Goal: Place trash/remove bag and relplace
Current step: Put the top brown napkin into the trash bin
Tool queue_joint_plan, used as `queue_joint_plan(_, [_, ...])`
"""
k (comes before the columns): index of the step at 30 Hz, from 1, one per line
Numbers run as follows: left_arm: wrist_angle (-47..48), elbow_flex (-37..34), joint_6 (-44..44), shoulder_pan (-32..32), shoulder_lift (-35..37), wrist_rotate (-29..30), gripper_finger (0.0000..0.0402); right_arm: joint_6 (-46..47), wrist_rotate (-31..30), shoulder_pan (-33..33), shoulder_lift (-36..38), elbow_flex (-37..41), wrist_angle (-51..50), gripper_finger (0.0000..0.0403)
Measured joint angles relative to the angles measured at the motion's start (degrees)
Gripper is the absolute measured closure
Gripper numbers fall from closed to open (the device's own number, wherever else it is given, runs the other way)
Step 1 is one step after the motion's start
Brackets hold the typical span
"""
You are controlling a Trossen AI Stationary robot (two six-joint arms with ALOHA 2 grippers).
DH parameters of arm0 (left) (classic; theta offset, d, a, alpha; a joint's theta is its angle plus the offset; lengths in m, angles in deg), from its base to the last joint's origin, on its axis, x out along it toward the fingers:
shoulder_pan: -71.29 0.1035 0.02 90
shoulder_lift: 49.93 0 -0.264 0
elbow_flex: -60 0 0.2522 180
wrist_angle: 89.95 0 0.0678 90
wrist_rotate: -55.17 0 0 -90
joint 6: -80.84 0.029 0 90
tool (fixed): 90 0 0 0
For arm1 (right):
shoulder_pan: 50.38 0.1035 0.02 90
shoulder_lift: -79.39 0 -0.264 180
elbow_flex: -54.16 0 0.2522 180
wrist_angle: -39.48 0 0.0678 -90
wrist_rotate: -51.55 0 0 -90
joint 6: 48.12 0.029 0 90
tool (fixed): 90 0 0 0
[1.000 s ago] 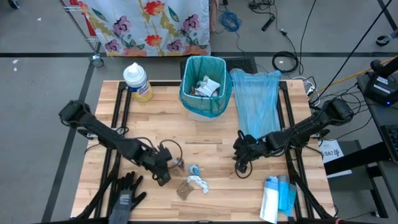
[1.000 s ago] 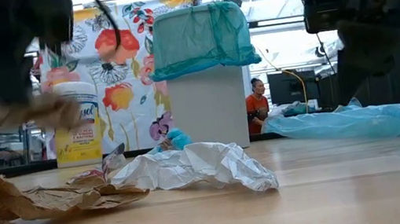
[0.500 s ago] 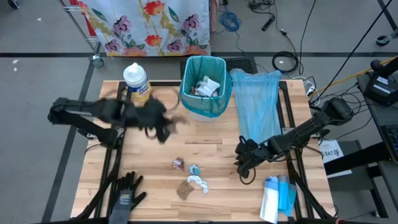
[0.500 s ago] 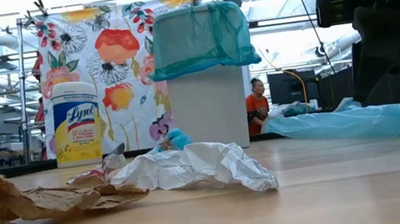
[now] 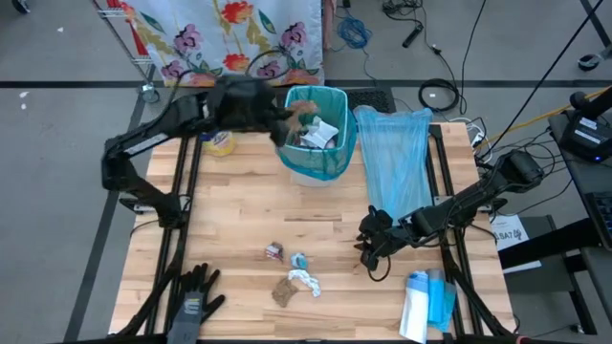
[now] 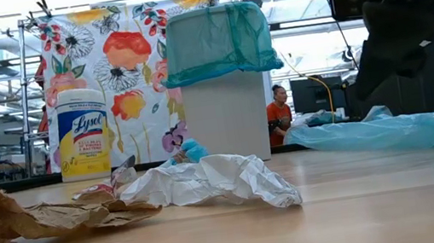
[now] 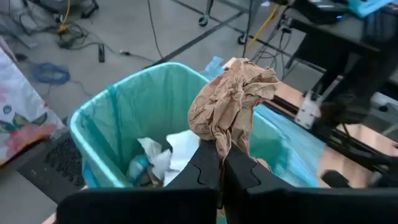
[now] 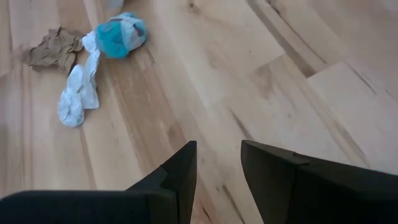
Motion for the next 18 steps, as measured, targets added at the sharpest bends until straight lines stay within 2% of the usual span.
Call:
queue_joint_plan(6, [-8.26, 0.52, -0.42, 3.03, -6.00, -0.76, 0.0377, 0.38, 0.11, 0.04, 0.00, 0.00, -0.04, 0.0287])
queue_joint_plan(11, [-14.05, 0.52, -0.32, 4.09, -9.35, -0.86, 0.0333, 1.30, 0.13, 0.08, 0.00, 0.00, -0.04, 0.0287])
queue_joint_plan(18, [-14.45, 0.52, -0.04, 4.53, -10.45, -1.18, 0.0254, 1.36, 0.22, 0.08, 0.00, 0.00, -0.78, 0.0287])
